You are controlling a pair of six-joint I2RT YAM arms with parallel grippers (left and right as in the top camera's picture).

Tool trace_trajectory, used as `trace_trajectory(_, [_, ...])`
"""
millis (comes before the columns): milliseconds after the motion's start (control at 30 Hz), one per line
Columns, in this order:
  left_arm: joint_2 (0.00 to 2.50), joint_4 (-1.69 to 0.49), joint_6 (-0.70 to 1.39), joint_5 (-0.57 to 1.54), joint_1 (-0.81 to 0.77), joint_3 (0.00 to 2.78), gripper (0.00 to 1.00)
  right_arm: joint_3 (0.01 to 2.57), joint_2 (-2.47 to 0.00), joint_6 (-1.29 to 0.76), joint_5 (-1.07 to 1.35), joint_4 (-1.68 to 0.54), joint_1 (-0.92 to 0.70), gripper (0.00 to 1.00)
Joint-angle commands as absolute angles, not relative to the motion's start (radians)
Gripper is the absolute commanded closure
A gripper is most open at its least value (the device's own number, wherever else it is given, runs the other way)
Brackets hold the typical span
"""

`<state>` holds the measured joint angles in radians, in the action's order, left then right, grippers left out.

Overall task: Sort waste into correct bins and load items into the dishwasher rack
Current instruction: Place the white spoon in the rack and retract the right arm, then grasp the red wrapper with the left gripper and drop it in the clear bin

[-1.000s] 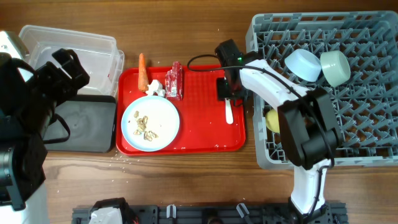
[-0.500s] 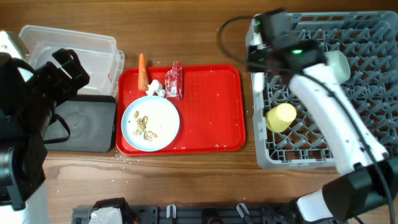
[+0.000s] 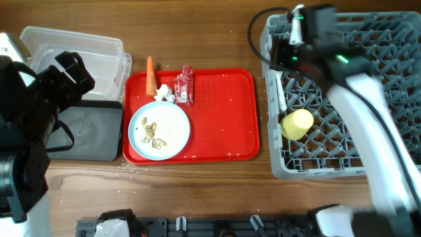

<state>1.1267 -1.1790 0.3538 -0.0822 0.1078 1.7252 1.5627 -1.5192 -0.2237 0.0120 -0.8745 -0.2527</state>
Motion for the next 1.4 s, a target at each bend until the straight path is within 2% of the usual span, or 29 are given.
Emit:
trace_trajectory(0, [1.122, -1.176, 0.352, -0.096, 0.116, 1.726, 0.00, 1.604, -1.289, -0.226, 0.205, -0.884, -0.259, 0.00])
trace_trajectory(100, [1.122, -1.176, 0.352, -0.096, 0.116, 1.726, 0.00, 1.604, -1.174, -0.366, 0.246, -0.941, -0.258, 0.00])
trace_trajectory(233, [1.122, -1.176, 0.352, -0.096, 0.116, 1.726, 0.00, 1.603, -0.990, -0.500, -0.173, -1.135, -0.247, 0.00])
trace_trajectory(333, [1.122, -1.176, 0.352, -0.096, 0.116, 1.726, 0.00, 1.515, -0.831, -0.378, -0.258, -1.083, -0.247, 0.00])
trace_trajectory(433, [1.122, -1.176, 0.352, -0.096, 0.116, 1.726, 0.00, 1.258, -0.651, -0.285, -0.269, -0.895, -0.246, 0.00])
trace_trajectory(533, [1.122, -1.176, 0.352, -0.096, 0.116, 1.726, 0.00, 0.817, -0.427, -0.287, -0.230, -0.572, -0.214, 0.00])
trace_trajectory(633, [1.122, -1.176, 0.352, -0.096, 0.116, 1.726, 0.00, 0.485, -0.269, -0.290, -0.116, -0.341, -0.203, 0.00])
trace_trajectory(733, [1.122, -1.176, 0.352, -0.096, 0.116, 1.726, 0.00, 0.273, -0.144, -0.298, -0.023, -0.200, -0.203, 0.00])
trace_trajectory(867, [1.122, -1.176, 0.352, -0.096, 0.116, 1.726, 0.00, 0.040, -0.003, -0.370, -0.017, 0.010, -0.204, 0.00])
trace_trajectory(900, [1.122, -1.176, 0.352, -0.096, 0.116, 1.726, 0.00, 0.005, -0.003, -0.377, -0.020, 0.056, -0.204, 0.00])
trace_trajectory(1367, [1.122, -1.176, 0.352, -0.095, 0.116, 1.726, 0.00, 0.005, -0.010, -0.377, -0.027, 0.010, -0.204, 0.00])
